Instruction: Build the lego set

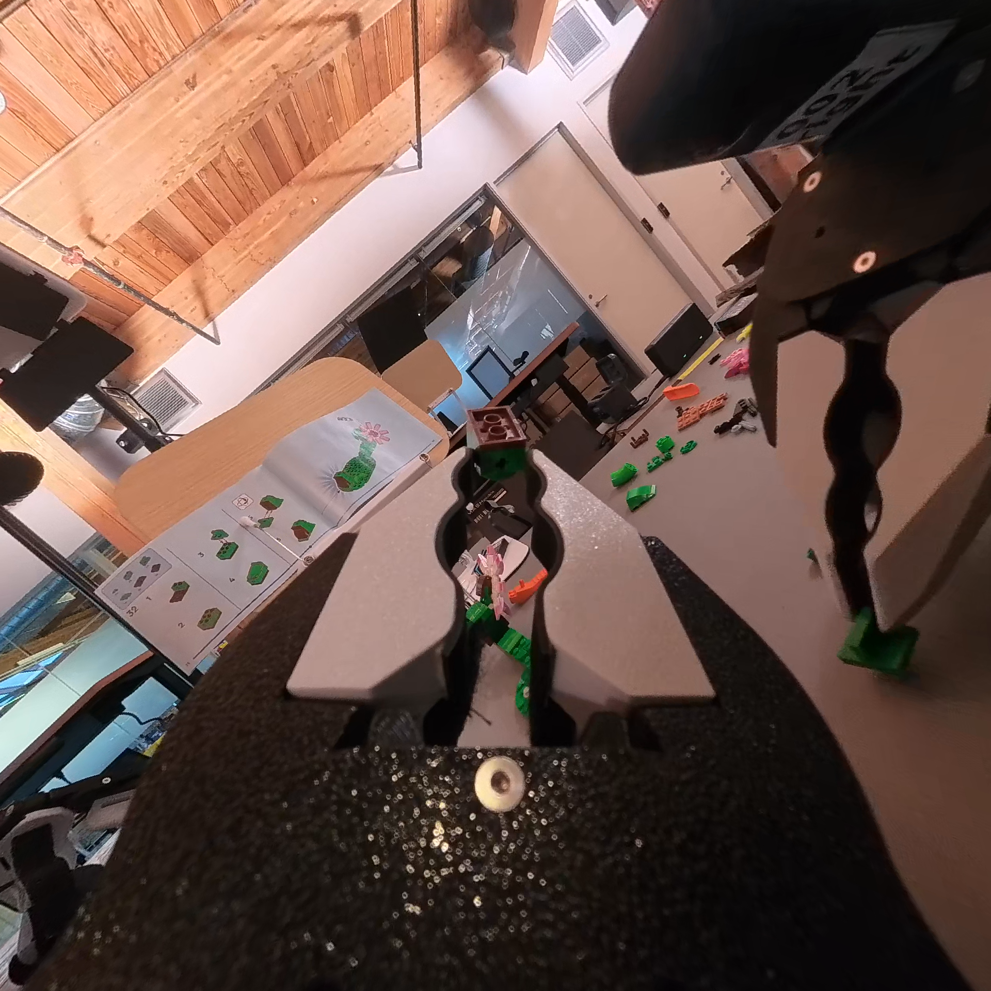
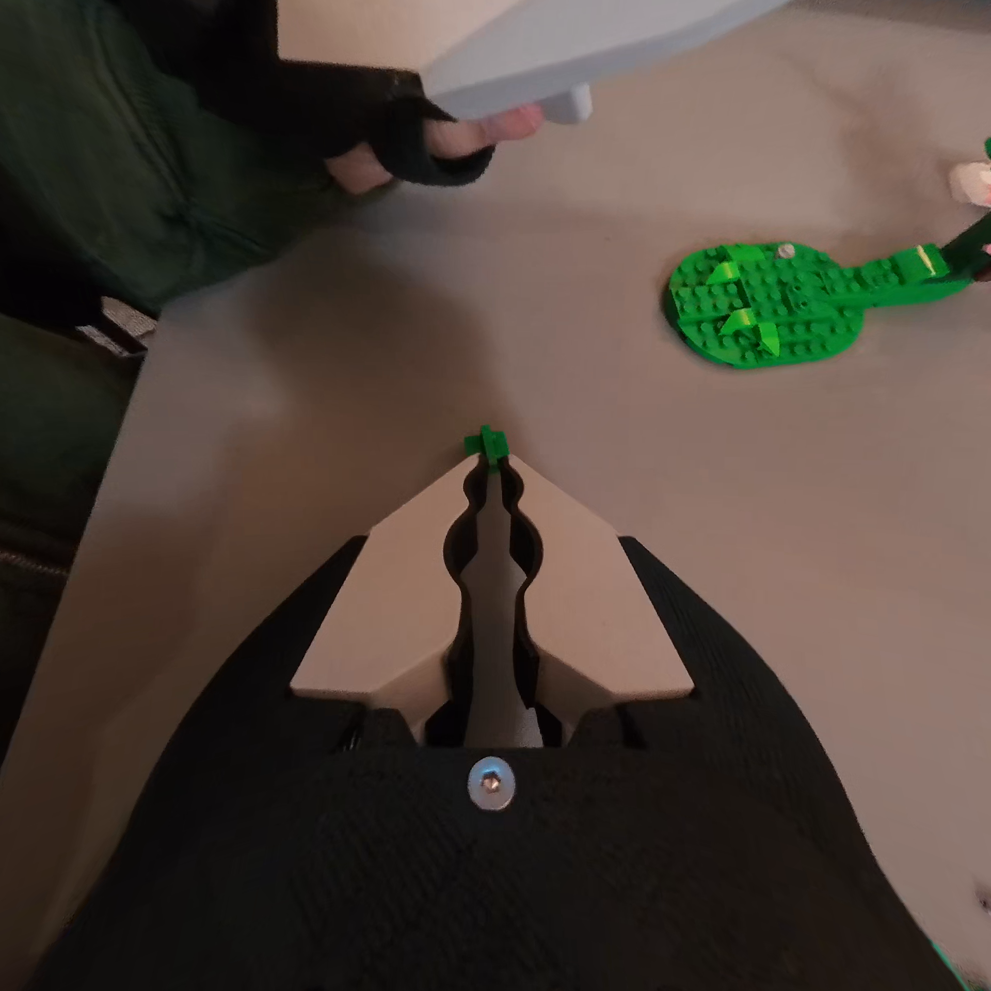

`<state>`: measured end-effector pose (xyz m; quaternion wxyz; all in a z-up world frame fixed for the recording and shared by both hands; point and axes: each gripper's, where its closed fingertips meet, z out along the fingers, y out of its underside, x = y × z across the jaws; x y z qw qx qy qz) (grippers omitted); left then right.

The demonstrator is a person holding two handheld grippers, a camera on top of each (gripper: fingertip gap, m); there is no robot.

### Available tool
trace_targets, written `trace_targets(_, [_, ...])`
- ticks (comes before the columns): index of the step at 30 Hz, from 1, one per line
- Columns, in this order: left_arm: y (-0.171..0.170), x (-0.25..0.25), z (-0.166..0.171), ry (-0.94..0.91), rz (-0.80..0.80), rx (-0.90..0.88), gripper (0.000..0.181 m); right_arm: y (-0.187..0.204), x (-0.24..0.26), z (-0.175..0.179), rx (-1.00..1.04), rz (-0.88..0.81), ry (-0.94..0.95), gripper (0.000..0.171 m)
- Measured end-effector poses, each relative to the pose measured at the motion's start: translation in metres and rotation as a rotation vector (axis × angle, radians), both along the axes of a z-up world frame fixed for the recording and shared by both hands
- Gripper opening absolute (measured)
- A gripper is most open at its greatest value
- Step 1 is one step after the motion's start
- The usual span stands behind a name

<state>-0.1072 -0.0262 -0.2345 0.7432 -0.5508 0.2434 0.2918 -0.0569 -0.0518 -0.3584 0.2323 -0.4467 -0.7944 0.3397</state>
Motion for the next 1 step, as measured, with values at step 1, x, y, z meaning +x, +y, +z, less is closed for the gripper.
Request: trace_targets(1, [0.0,-0.0001,-0.0002,0.0,0.0,0.0,0.014,0.0005,0.0005,-0.0022,0.013,-0.01,-0.008,0.004])
